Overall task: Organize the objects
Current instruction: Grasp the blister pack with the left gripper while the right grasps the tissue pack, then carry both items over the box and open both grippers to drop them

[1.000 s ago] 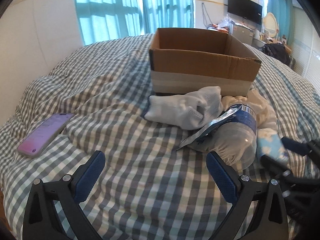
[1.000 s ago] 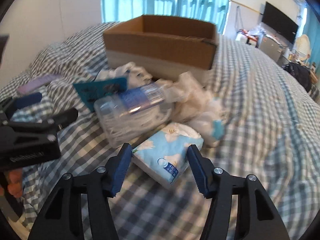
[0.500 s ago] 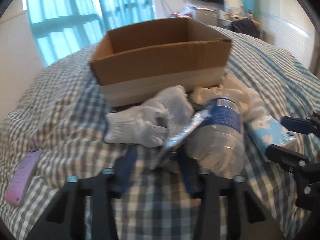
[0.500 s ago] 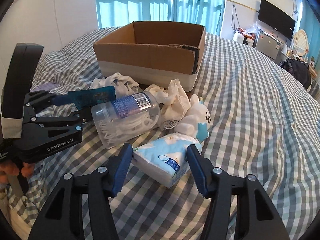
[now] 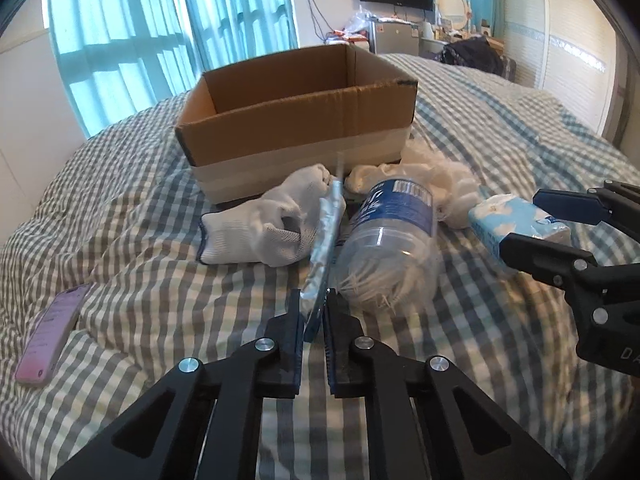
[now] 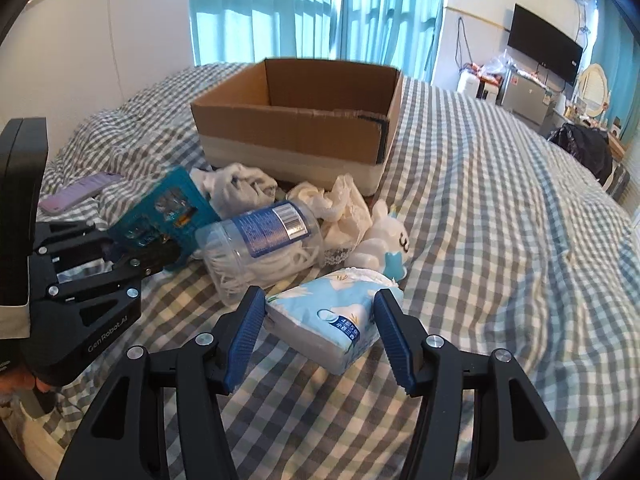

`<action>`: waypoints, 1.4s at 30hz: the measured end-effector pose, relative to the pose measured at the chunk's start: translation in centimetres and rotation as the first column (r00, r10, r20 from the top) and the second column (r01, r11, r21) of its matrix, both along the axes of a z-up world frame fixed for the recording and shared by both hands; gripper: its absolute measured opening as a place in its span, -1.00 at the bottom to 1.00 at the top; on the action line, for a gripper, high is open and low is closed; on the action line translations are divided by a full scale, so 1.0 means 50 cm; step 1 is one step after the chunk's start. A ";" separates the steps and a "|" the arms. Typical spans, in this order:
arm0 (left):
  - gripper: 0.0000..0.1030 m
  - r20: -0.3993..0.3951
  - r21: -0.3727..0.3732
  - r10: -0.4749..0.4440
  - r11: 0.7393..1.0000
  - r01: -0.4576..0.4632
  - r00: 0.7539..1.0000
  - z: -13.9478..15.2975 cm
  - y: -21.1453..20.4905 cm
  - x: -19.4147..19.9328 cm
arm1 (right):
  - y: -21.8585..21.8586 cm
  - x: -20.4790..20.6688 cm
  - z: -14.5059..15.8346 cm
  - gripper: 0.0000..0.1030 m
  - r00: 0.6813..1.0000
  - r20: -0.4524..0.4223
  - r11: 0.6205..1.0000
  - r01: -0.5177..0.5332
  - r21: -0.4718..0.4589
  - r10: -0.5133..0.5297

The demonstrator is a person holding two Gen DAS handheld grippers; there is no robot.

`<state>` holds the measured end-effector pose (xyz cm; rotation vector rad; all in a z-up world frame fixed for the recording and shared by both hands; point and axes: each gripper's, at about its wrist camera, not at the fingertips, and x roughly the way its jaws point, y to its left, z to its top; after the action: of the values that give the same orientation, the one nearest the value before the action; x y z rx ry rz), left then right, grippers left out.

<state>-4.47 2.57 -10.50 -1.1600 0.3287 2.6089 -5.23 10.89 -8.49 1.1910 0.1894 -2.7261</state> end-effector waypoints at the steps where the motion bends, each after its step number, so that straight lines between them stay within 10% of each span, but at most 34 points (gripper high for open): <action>1: -0.86 -0.006 0.007 0.002 1.000 -0.002 1.000 0.007 -0.001 0.007 | -0.001 0.005 0.007 0.10 1.000 -0.007 1.000 -0.001 0.000 0.001; 20: -0.86 -0.201 0.048 0.083 0.996 -0.075 0.976 0.202 -0.019 0.033 | -0.032 0.052 0.209 0.10 0.968 -0.245 0.998 -0.056 0.026 0.061; 42: -0.86 -0.201 0.089 0.082 0.994 -0.065 0.976 0.242 0.004 -0.283 | -0.028 -0.330 0.286 0.04 0.963 -0.257 0.994 -0.094 -0.063 0.075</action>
<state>-18.63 2.74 1.60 -0.8962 0.2205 2.7845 -21.74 9.51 5.82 0.7918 0.1628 -2.7751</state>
